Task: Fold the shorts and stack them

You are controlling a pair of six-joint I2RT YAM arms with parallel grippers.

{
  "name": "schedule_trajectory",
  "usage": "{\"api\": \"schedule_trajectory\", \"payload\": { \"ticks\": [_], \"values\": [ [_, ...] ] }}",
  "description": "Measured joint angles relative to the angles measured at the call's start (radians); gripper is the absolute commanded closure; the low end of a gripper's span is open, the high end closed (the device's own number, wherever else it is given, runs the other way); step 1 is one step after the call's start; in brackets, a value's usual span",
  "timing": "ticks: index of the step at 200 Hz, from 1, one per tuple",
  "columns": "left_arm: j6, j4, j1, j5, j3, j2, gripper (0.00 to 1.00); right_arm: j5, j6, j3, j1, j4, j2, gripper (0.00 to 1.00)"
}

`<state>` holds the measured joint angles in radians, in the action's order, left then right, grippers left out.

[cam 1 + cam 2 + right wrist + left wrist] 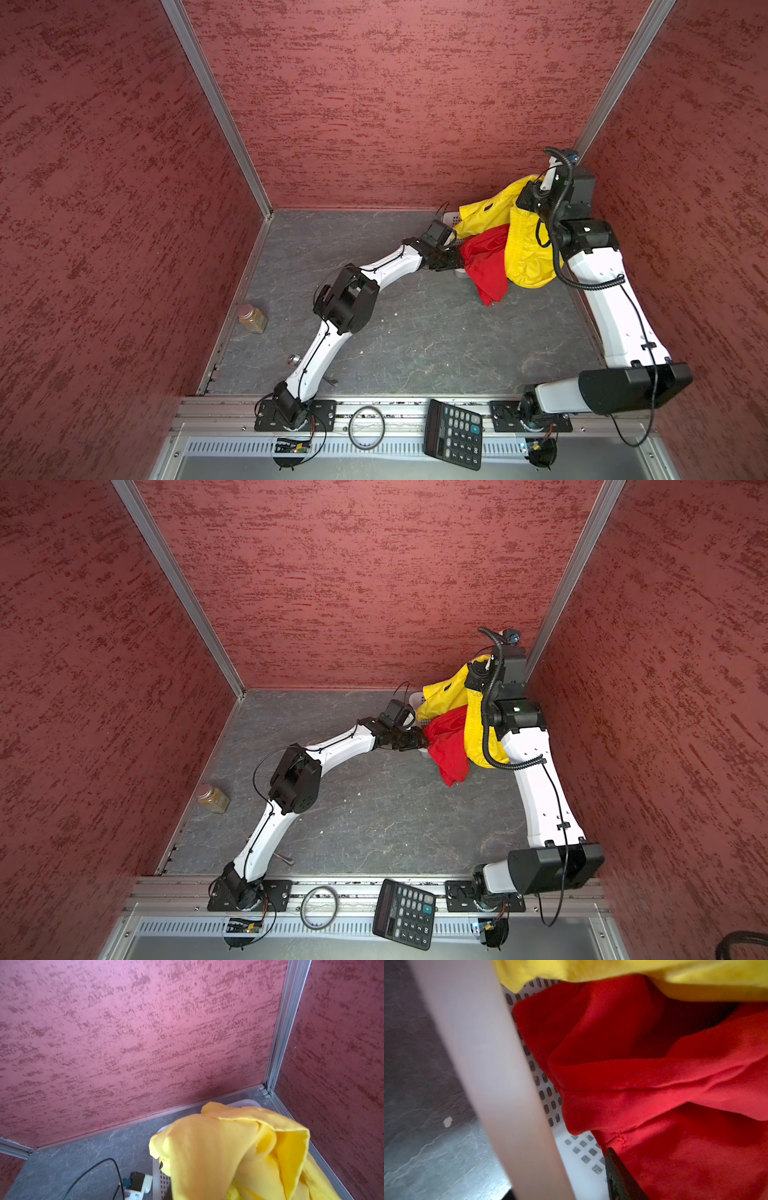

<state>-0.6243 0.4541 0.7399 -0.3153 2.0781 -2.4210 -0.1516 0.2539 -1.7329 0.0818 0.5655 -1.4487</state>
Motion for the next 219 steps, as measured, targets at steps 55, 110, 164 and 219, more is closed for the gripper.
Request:
{"api": "schedule_trajectory", "payload": {
  "ticks": [55, 110, 164, 219],
  "values": [
    [0.002, -0.008, -0.002, -0.018, -0.049, 0.041, 0.46, 0.108, -0.011, -0.245, 0.000, -0.063, -0.040, 1.00],
    [0.015, -0.024, -0.021, -0.017, -0.100, 0.236, 0.38, 0.297, 0.066, -0.252, 0.000, -0.307, 0.109, 1.00],
    [0.030, -0.135, -0.050, 0.098, -0.457, 0.689, 0.26, 0.523, 0.307, -0.178, 0.004, -0.572, 0.186, 1.00],
    [0.027, -0.138, -0.098, 0.292, -0.780, 1.135, 0.18, 0.614, 0.453, -0.102, 0.118, -0.611, 0.131, 1.00]
  ]
}}
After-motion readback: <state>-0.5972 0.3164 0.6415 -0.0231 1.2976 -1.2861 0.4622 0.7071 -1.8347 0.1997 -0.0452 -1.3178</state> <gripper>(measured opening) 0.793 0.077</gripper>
